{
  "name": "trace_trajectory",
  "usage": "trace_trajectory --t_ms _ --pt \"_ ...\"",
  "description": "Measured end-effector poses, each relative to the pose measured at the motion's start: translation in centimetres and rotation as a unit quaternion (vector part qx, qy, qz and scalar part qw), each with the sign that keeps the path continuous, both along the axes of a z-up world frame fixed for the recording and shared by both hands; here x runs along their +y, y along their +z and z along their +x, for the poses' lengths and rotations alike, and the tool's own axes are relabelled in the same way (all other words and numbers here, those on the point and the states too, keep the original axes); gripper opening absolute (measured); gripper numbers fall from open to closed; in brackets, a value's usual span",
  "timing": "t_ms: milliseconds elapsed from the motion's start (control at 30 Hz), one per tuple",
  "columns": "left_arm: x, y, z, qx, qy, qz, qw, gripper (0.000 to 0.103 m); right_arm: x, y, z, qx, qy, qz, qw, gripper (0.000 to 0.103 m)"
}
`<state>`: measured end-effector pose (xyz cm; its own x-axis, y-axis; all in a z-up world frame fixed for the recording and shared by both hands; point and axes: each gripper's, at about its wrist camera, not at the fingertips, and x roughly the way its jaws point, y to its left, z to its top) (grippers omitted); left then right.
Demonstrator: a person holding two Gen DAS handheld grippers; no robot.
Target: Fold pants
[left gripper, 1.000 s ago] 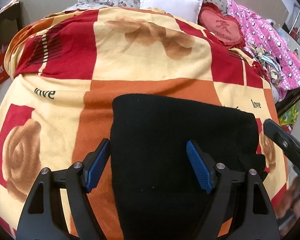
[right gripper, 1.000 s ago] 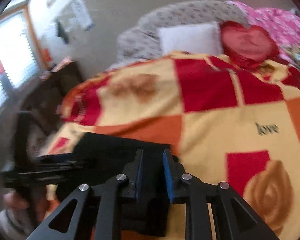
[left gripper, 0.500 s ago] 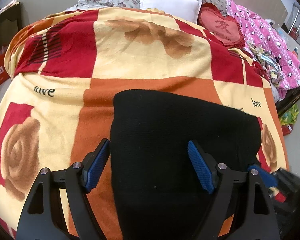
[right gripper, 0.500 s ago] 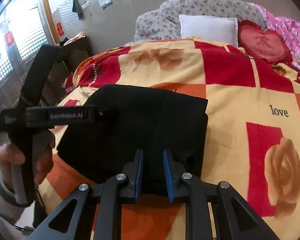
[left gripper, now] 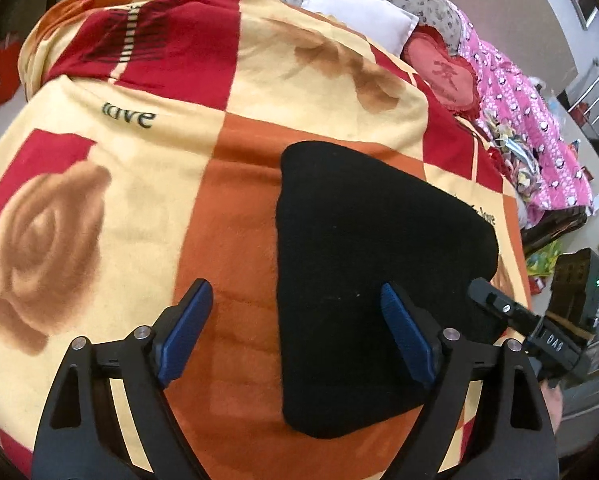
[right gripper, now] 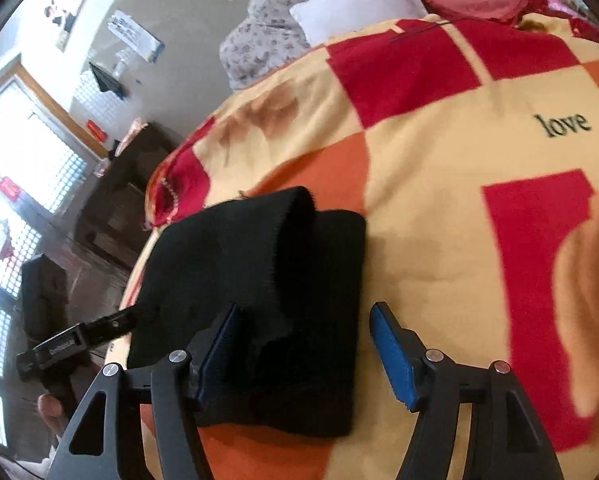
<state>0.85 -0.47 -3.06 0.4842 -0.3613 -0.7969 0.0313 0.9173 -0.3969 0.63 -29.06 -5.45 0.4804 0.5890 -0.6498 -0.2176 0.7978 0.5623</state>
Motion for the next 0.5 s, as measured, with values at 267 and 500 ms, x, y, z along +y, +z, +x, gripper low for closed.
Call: trace_trajectory --t_ms 267,500 --pt "-3.3 0.3 0.8 -0.006 -0.057 0.008 0.9984 0.081 1.2 1.8 0.3 -0.036 0.012 -0.017 0.999 0.047" --pt "-1.9 3.5 3.1 -0.042 -0.038 0.032 0.9979 0.078 3.1 4.8 3.0 -0.079 0.017 -0.025 0.996 0.045"
